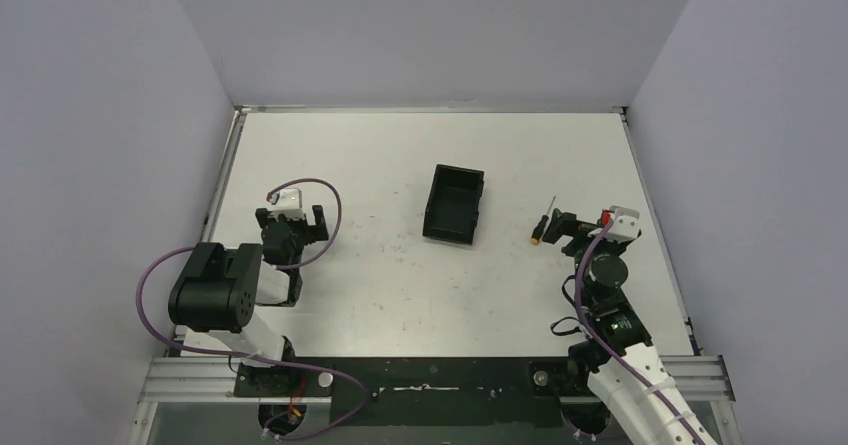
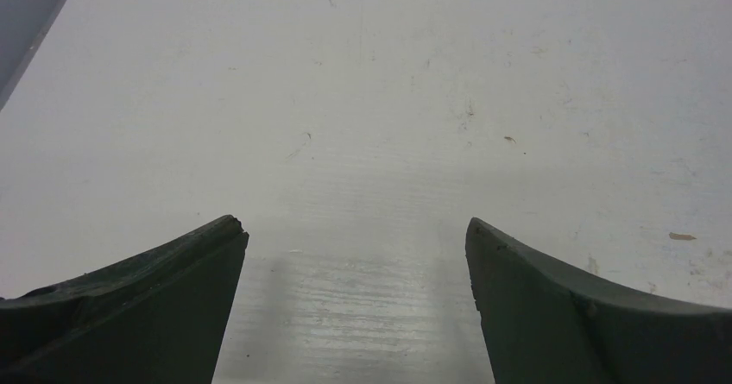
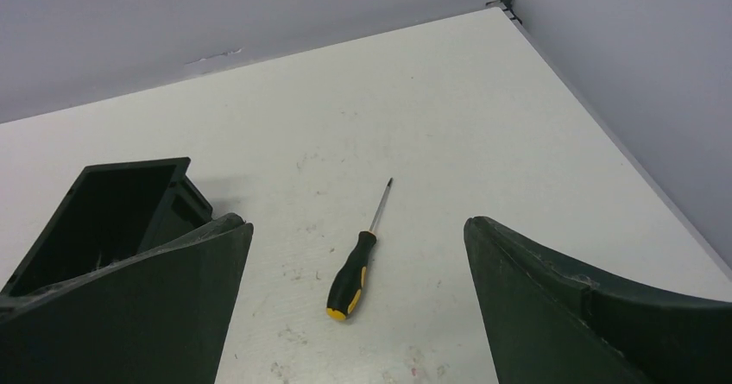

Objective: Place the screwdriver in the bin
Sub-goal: Pick up the screwdriver from the center of the board.

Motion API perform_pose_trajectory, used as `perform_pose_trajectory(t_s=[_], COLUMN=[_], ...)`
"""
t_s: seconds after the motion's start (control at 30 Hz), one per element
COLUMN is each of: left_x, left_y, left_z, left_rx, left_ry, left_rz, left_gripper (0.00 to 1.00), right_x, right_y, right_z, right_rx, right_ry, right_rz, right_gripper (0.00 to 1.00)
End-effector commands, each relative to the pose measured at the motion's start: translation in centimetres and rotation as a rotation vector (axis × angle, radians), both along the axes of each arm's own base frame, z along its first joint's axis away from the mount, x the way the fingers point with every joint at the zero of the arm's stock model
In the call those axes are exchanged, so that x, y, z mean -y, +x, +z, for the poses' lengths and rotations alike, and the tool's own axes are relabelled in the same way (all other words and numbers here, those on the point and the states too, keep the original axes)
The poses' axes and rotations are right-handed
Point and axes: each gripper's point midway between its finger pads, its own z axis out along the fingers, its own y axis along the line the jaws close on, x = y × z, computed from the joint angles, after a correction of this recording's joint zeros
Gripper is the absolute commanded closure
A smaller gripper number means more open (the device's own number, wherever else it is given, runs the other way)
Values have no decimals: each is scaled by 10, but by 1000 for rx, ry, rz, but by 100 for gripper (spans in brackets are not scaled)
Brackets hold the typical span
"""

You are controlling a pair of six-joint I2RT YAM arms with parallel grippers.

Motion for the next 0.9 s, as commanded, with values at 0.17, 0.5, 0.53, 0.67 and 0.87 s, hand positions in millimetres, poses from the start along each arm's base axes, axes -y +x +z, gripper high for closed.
perform_pose_trajectory(t_s=[0.17,0.5,0.53,0.67,0.87], left_x=[0,0,0,0,0], left_y=[9,9,9,9,9], left_z=[20,20,19,20,20], left_rx=[77,77,75,76,77], left_ry=[-1,-1,-1,-1,-1], left_rz=[-1,-1,-1,-1,-1], left_gripper=[3,3,3,3,3], right_x=[-1,8,7,-1,-5], right_y=[2,1,1,1,0], right_z=[11,24,28,45,75], right_rx=[43,65,71,92,143], right_ry=[-2,73,66,26,28], right_rz=[6,-65,-56,1,34], right_gripper=[0,0,0,0,0])
